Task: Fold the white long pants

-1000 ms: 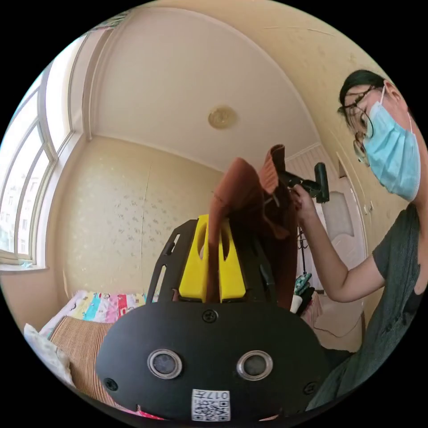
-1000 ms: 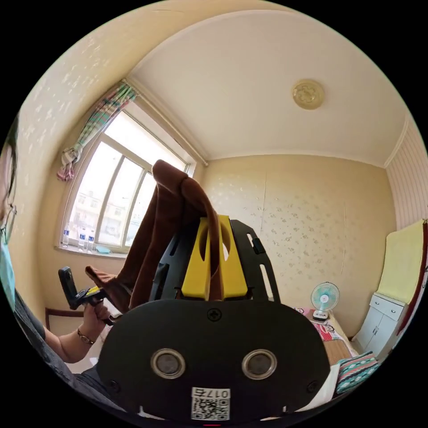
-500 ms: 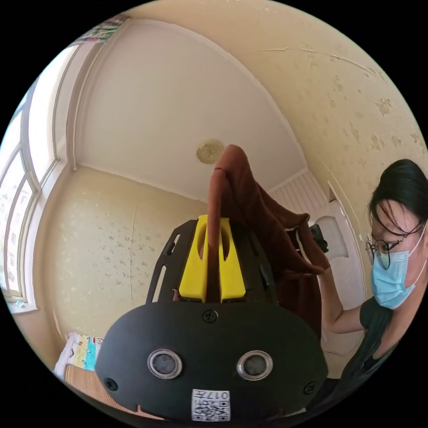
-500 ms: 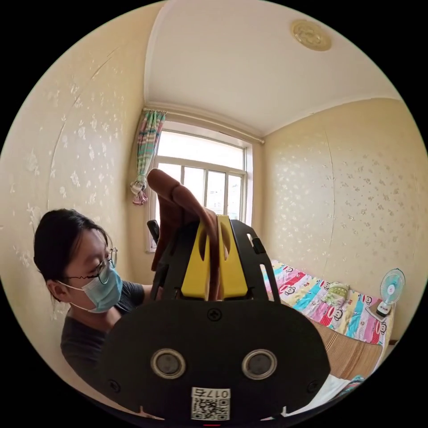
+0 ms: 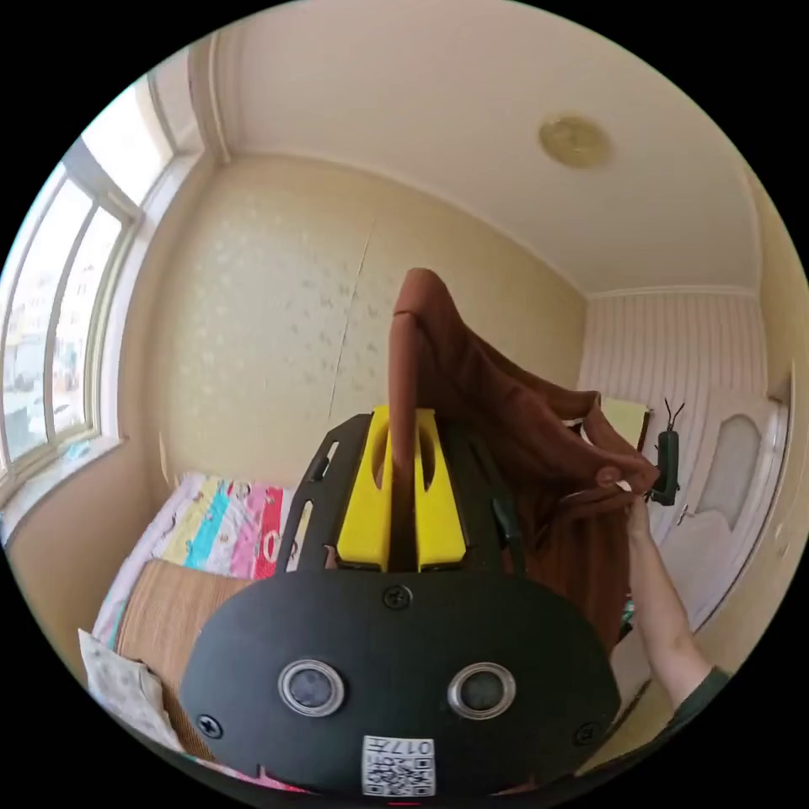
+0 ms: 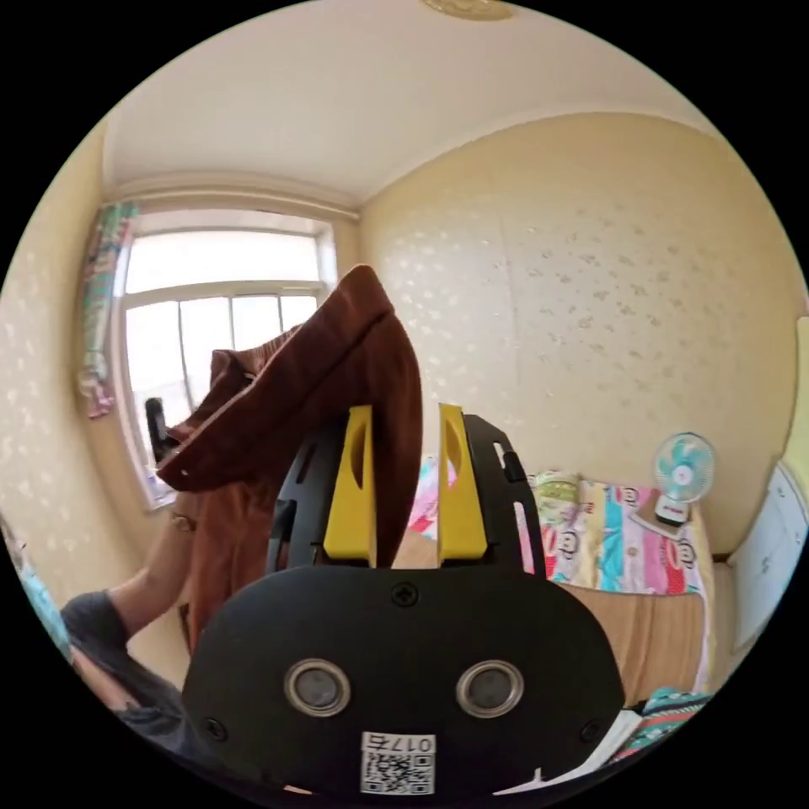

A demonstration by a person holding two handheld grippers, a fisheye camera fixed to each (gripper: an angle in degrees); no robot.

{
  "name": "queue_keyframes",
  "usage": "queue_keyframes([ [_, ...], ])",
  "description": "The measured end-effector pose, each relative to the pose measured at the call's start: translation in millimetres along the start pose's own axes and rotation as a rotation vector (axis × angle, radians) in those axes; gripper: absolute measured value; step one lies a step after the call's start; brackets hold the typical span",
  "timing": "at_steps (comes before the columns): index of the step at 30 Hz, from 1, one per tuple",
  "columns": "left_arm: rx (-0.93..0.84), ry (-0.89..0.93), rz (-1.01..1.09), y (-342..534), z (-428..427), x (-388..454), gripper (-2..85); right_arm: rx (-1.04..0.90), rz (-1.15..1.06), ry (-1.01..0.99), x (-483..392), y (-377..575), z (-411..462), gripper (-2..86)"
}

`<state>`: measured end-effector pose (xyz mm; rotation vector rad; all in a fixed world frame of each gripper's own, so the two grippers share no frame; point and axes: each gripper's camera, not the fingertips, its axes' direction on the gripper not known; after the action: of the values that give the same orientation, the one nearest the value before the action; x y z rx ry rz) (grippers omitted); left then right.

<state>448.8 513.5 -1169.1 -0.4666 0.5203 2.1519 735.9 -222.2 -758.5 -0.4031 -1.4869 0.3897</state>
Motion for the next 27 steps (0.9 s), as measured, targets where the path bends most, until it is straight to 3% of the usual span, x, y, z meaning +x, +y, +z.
queue_keyframes([
  [2,-0.269,-0.135,0.0,-17,78,-44,5.5,-0.215,0.007,0.187,22,-15,57,8.7],
  [3,-0.292,-0.172,0.023,-12,90,-49,5.9,-0.262,0.042,0.361,30,-7,80,8.4],
  [5,-0.338,-0.173,0.171,41,147,-62,6.3,-0.206,0.079,0.488,30,29,103,8.3],
  [7,-0.479,-0.102,0.295,115,210,-79,5.5,-0.226,-0.053,0.346,22,83,132,8.2],
  [10,-0.884,-0.073,0.309,283,331,-136,3.6,-0.371,-0.16,0.178,24,216,196,8.0],
  [11,-1.092,-0.062,0.262,362,375,-163,4.4,-0.476,-0.152,0.161,30,278,227,7.8],
  [13,-1.327,-0.016,0.19,475,419,-196,6.4,-0.712,-0.07,0.125,45,377,276,7.6],
  [14,-1.403,0.005,0.154,534,434,-210,6.9,-0.852,0.017,0.086,54,440,300,7.4],
  [16,-1.457,0.022,0.11,605,448,-225,6.5,-0.954,0.156,0.031,64,522,315,7.0],
  [18,-1.281,-0.019,0.124,618,433,-232,6.2,-0.967,0.279,0.035,71,600,312,5.9],
  [20,-1.122,0.034,0.077,620,409,-254,3.8,-0.737,0.296,0.046,72,615,274,4.0],
  [21,-1.077,0.051,0.028,622,400,-265,3.3,-0.73,0.355,0.022,82,621,266,2.8],
  [25,-0.696,0.331,-0.59,685,336,-358,0.1,-0.692,0.518,-0.113,121,632,252,1.3],
  [27,-0.618,0.499,-0.714,708,322,-377,-0.6,-0.68,0.562,-0.16,138,636,246,0.9],
])
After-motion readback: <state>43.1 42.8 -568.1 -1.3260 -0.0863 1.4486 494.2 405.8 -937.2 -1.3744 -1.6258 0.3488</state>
